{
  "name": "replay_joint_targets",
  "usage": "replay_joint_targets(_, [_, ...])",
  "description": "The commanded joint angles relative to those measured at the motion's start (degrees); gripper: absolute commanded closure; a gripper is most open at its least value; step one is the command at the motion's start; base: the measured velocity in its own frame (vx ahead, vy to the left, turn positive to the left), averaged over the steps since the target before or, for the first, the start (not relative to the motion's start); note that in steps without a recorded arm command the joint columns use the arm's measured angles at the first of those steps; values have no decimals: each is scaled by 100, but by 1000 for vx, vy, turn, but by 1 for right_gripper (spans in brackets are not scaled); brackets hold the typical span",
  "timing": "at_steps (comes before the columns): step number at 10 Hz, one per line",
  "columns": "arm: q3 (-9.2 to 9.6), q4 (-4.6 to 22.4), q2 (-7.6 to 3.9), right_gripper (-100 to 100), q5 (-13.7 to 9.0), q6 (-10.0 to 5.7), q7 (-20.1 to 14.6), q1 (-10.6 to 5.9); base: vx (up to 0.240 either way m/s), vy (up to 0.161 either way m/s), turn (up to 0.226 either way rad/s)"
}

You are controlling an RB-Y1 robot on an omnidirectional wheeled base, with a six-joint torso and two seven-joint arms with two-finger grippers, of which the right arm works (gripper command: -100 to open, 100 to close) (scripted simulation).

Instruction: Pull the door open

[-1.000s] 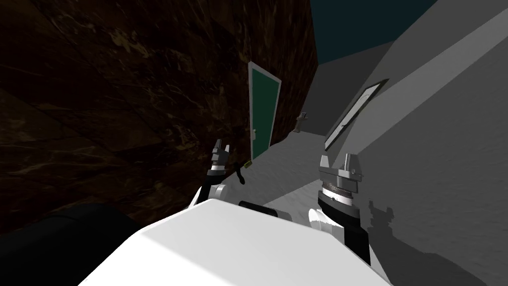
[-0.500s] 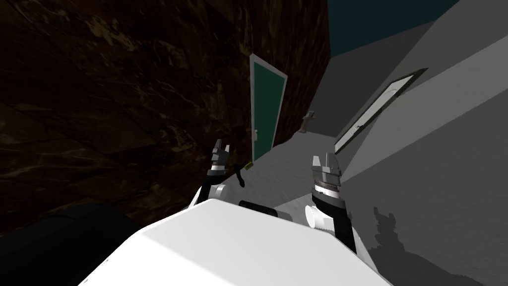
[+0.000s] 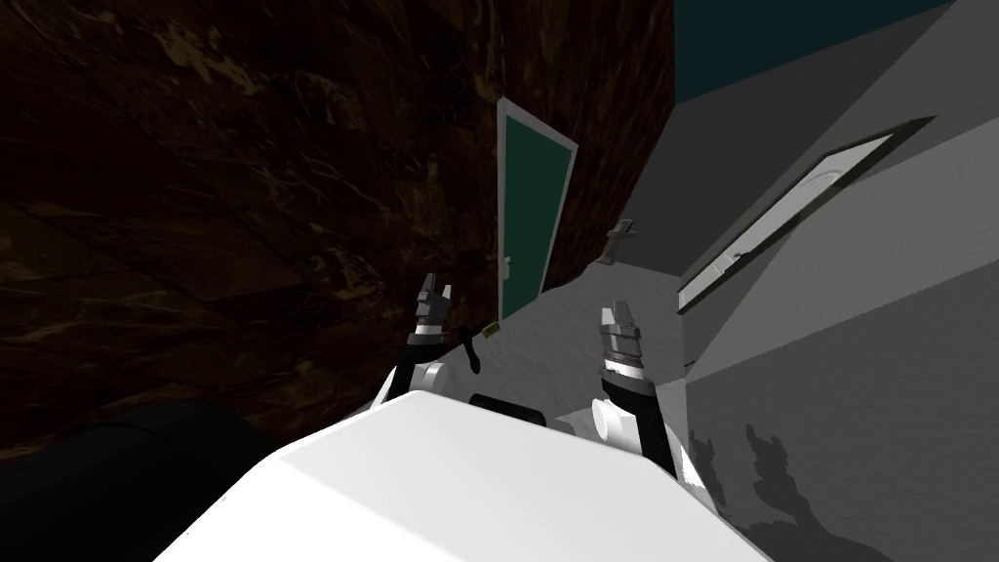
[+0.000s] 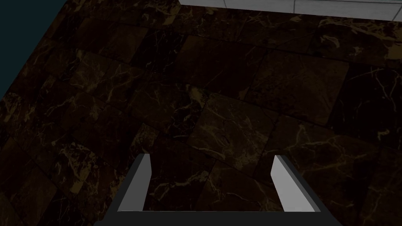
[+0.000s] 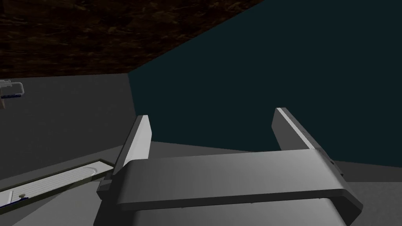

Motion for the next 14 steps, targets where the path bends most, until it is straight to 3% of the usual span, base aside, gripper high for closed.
replay_joint_targets(1, [24, 190, -49, -100, 117, 55, 181, -121, 149, -72, 129])
replay_joint_targets(14, [348, 1711, -204, -100, 1103, 403, 1604, -994, 132, -63, 126])
